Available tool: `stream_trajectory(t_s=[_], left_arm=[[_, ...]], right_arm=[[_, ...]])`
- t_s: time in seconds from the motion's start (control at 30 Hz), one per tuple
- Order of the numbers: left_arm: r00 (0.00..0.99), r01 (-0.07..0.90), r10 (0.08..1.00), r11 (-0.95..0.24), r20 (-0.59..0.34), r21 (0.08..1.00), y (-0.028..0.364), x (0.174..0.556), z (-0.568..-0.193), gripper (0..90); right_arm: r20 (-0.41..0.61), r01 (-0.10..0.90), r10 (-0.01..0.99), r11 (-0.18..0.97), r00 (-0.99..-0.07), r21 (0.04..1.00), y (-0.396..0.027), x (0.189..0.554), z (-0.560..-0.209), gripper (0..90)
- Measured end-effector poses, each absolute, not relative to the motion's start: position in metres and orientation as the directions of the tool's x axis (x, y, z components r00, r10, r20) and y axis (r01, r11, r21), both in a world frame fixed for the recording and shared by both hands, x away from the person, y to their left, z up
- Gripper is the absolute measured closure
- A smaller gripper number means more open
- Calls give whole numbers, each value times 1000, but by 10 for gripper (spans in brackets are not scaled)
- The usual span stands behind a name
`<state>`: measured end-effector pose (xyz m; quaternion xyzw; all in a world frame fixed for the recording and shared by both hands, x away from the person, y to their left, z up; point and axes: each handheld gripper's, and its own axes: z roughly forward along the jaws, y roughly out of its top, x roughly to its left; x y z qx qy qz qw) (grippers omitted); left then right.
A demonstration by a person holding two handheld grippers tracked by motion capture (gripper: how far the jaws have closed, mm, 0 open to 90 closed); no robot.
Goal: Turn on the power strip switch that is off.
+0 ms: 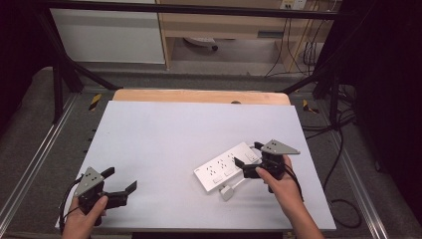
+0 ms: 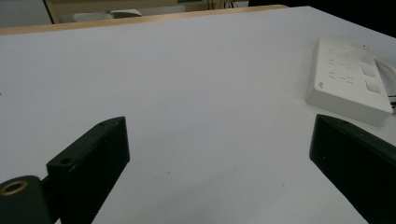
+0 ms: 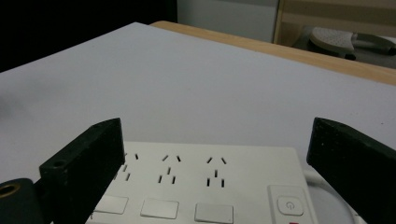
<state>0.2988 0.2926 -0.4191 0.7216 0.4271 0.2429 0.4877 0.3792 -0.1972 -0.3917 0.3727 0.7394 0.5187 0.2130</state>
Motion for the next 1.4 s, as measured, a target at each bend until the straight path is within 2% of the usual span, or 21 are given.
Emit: stream_trajectory(t_s=[0.5, 1.4], left_arm=[[521, 372, 851, -159, -64, 914, 292, 298, -418, 50], [523, 375, 850, -158, -68, 913, 291, 298, -419, 50]], right_arm=[[72, 273, 798, 118, -599, 955, -229, 364, -366, 37], [39, 279, 849, 129, -527, 951, -273, 345, -372, 33]])
